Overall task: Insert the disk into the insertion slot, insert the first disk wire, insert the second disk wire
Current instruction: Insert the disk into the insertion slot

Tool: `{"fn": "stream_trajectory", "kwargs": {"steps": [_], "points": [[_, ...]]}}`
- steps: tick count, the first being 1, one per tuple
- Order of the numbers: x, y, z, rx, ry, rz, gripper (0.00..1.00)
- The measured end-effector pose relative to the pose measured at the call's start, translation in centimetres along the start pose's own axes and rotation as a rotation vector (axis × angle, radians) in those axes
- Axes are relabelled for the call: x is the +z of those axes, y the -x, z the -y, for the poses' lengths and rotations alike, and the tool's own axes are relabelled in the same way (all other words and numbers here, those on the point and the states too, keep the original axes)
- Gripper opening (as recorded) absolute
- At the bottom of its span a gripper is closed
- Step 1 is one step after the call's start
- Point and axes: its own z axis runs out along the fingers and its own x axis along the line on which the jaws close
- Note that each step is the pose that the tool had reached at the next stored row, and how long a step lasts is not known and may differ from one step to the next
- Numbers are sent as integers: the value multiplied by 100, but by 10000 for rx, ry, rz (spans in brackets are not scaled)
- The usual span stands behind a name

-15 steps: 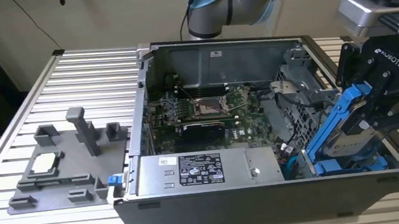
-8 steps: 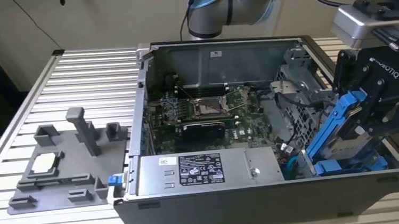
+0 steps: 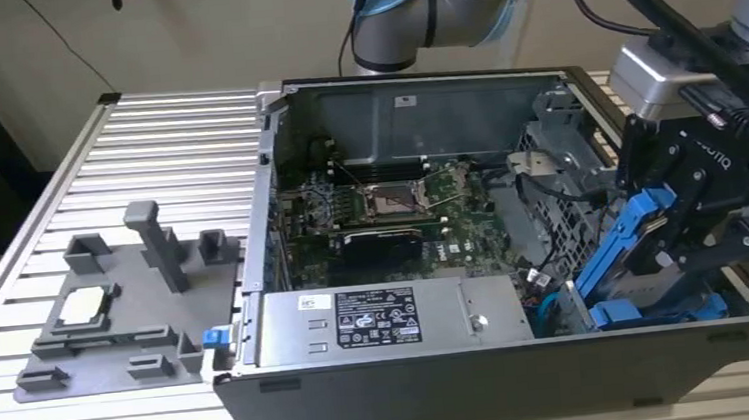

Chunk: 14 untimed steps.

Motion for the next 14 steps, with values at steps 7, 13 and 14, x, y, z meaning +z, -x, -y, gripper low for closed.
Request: {"fn": "stream_trajectory", "kwargs": {"steps": [7,13,14], "points": [[128,0,5,-12,0,3,33],[138,0,5,-13,-2,-2,33],[138,0,5,-13,-2,-2,33]]}}
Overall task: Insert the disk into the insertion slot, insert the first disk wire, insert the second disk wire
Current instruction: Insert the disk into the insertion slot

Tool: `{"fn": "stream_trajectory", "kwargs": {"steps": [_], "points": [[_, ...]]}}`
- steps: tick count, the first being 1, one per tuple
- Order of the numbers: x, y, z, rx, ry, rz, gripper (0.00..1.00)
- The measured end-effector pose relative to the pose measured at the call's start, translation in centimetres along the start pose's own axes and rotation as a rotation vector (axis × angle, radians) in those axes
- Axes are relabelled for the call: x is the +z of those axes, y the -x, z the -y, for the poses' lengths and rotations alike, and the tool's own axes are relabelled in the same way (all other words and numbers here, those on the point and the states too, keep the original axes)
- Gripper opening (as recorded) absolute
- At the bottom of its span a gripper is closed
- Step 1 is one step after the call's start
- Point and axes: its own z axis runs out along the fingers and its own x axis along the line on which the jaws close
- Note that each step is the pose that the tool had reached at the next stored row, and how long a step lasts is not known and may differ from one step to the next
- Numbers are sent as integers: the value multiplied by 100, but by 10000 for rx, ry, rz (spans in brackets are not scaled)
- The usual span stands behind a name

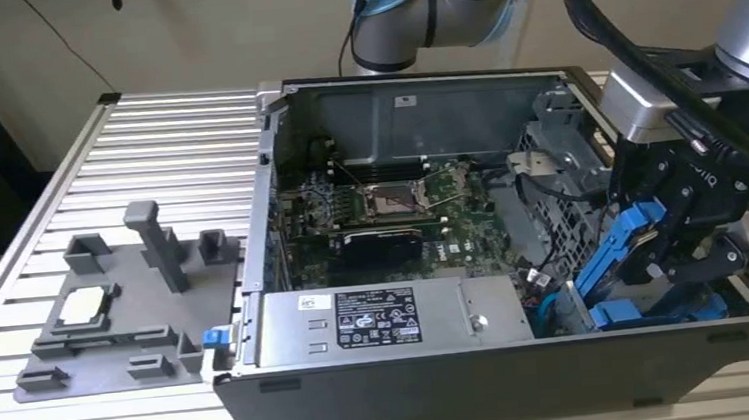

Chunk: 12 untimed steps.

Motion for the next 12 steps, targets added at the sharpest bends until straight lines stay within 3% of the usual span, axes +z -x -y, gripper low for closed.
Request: {"fn": "stream_trajectory", "kwargs": {"steps": [4,6,8,10,12], "points": [[0,0,0,0,0,-1,35],[1,0,0,0,0,2,47],[0,0,0,0,1,0,47],[-42,0,-2,0,8,-1,47],[-128,1,-5,1,10,-5,47]]}}
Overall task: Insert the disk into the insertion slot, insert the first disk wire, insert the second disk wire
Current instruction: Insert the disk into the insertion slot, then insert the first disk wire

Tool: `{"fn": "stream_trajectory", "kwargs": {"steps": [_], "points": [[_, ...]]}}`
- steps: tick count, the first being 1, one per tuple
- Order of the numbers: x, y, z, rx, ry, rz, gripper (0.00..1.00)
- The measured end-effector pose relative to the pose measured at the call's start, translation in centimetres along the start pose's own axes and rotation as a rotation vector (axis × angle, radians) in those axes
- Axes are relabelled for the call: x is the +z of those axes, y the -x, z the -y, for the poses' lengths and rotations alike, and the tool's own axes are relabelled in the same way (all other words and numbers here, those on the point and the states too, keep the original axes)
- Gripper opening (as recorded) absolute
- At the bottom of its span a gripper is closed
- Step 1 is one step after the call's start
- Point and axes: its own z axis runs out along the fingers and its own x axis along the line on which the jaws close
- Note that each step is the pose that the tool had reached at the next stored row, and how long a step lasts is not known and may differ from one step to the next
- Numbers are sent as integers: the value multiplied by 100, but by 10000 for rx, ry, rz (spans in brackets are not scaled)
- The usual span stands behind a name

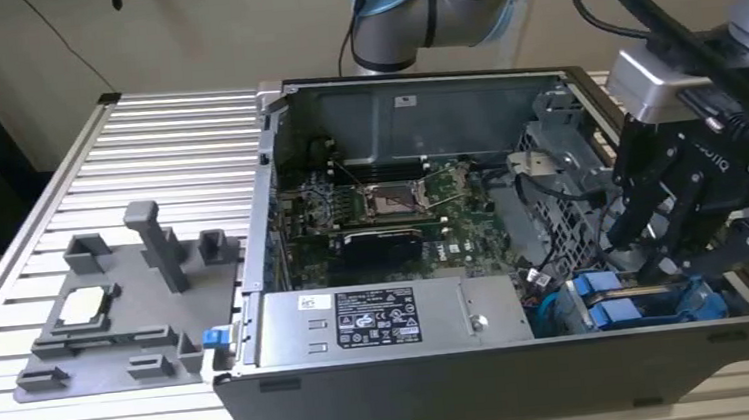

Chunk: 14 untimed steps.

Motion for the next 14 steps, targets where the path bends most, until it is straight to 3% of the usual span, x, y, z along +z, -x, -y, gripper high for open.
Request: {"fn": "stream_trajectory", "kwargs": {"steps": [3,6,7,8,13,14], "points": [[-122,1,-5,0,1,-18,47],[-141,3,-5,-1,-12,-35,47],[-142,3,-5,-3,-96,-38,47],[-143,4,-7,-11,-239,-39,47],[-142,3,-13,-45,-1151,7,47],[-139,3,-13,-54,-1262,14,47]]}}
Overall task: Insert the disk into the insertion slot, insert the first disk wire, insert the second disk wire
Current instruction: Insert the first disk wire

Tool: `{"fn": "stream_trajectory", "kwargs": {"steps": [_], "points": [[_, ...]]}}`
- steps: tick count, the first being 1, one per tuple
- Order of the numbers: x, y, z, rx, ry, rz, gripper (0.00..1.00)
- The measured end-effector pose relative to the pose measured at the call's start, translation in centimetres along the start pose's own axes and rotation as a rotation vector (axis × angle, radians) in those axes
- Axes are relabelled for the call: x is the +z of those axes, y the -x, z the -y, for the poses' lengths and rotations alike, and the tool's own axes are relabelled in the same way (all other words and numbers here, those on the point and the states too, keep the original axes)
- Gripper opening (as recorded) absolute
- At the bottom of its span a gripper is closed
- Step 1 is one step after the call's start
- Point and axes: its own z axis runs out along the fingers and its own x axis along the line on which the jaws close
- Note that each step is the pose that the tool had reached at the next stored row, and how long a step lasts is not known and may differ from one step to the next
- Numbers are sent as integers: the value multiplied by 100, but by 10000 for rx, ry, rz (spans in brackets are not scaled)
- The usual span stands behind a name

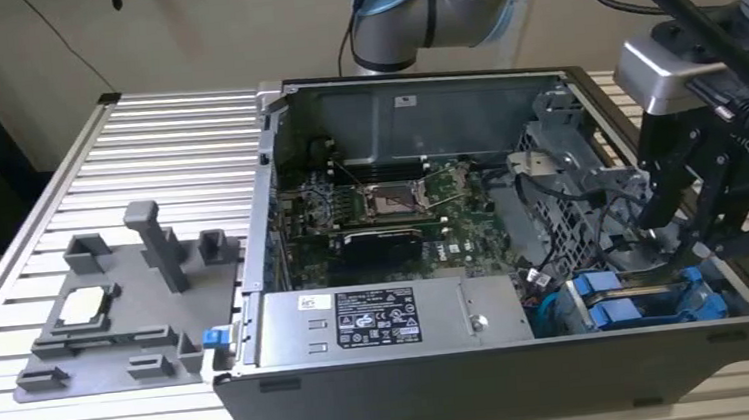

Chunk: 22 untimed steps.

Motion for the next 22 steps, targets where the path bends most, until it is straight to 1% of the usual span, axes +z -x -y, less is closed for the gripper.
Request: {"fn": "stream_trajectory", "kwargs": {"steps": [1,5,9,15,22], "points": [[4,1,1,-6,-39,5,47],[24,12,31,-13,-43,4,47],[40,49,106,-20,-43,4,47],[69,79,253,-57,-40,6,47],[119,119,371,-143,-39,16,47]]}}
